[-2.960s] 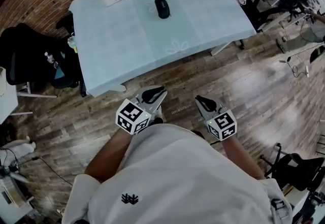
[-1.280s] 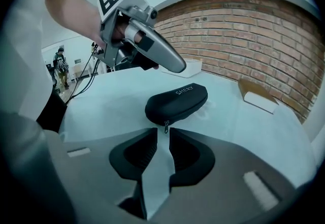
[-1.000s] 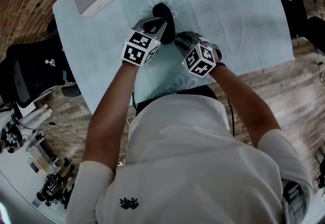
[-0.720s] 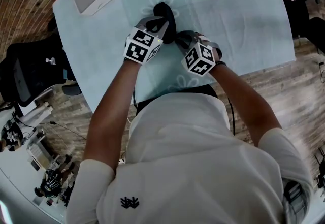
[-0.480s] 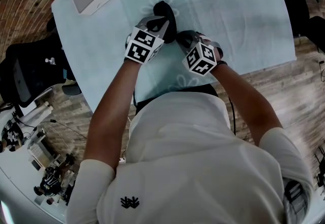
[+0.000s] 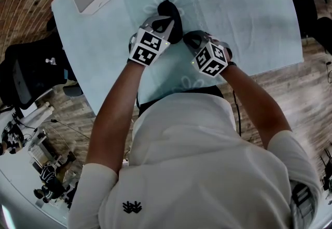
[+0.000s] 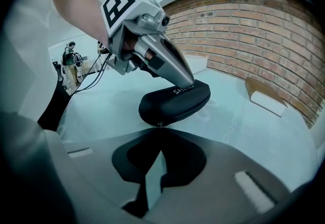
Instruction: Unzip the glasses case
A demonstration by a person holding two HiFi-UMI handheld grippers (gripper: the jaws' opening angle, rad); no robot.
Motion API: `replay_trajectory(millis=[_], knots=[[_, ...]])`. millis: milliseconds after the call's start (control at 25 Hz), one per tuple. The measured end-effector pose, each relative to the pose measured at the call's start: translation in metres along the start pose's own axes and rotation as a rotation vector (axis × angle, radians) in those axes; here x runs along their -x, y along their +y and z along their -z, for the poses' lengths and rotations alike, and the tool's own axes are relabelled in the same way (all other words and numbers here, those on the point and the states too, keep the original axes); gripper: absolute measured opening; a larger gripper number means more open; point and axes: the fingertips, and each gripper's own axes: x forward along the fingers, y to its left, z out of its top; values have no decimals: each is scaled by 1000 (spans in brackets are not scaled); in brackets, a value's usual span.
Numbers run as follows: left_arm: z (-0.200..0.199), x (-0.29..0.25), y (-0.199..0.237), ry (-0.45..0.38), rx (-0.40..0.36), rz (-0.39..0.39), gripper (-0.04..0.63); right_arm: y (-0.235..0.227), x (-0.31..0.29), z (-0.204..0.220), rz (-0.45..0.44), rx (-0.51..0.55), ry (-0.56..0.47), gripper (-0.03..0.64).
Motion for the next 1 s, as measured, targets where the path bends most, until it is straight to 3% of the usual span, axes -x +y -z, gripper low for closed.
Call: replay_trajectory(millis=[440,1000], knots=[[0,-3,-1,4,-34,2,52,-14,2,2,-12,-17,0,0],[3,-2,-2,15,-15,28,52,-38,-5,-3,-39,-10,4,0]])
